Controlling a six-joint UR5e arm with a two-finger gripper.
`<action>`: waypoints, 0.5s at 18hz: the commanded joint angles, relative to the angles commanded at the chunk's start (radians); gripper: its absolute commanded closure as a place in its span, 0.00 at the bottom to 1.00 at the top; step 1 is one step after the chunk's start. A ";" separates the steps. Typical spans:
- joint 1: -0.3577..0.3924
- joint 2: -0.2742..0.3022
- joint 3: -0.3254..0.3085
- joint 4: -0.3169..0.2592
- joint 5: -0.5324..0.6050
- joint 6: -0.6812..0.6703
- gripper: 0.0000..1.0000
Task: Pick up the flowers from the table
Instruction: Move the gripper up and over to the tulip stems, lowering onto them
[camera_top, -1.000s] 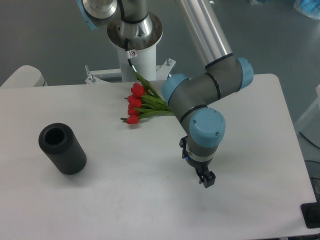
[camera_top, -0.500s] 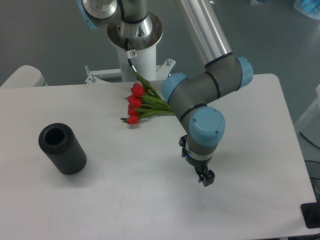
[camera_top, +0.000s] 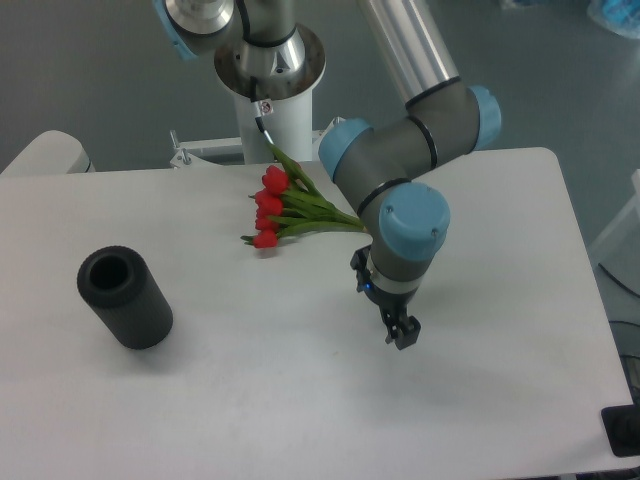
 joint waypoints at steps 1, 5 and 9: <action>0.003 0.011 -0.021 0.002 0.002 0.028 0.00; 0.032 0.046 -0.089 0.000 0.000 0.164 0.00; 0.054 0.077 -0.161 0.000 0.003 0.279 0.00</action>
